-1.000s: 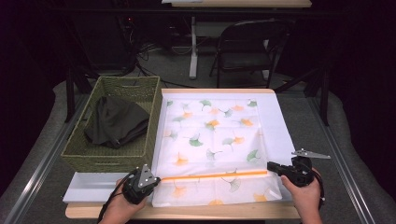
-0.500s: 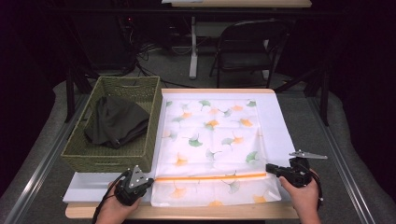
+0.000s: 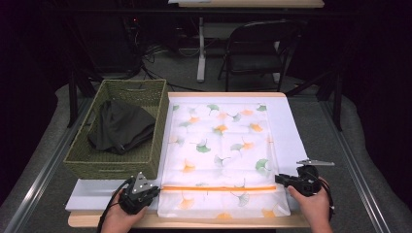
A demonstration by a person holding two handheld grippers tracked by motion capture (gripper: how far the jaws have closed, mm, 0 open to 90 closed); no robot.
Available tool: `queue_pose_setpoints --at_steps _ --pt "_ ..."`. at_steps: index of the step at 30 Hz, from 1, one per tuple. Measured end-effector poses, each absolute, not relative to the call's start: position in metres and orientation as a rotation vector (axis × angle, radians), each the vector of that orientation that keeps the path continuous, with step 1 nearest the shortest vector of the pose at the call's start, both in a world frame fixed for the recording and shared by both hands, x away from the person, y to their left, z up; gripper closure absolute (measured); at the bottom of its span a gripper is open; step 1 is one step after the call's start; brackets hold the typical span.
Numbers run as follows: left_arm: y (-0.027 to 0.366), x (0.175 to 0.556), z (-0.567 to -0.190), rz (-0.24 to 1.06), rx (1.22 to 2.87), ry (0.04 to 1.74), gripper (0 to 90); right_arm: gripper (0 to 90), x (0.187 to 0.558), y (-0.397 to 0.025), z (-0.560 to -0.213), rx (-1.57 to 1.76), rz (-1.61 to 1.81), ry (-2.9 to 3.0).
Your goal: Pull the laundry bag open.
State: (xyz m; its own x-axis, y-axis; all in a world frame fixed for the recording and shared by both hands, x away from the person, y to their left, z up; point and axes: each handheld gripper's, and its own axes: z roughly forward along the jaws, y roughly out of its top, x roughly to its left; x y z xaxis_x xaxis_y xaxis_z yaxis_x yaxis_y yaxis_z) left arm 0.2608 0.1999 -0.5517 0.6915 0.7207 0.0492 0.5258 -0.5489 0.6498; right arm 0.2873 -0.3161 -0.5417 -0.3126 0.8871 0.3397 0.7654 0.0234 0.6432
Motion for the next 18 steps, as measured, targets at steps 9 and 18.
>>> queue_pose_setpoints --at_steps 9,18 --pt "0.208 0.259 -0.548 0.418 2.232 0.986 71.5 63.6 0.287 -0.316 -0.54 1.703 1.164 2.079" --pt "0.215 0.257 -0.542 0.399 2.183 1.009 64.1 59.5 0.284 -0.291 -0.535 1.521 1.174 2.125"
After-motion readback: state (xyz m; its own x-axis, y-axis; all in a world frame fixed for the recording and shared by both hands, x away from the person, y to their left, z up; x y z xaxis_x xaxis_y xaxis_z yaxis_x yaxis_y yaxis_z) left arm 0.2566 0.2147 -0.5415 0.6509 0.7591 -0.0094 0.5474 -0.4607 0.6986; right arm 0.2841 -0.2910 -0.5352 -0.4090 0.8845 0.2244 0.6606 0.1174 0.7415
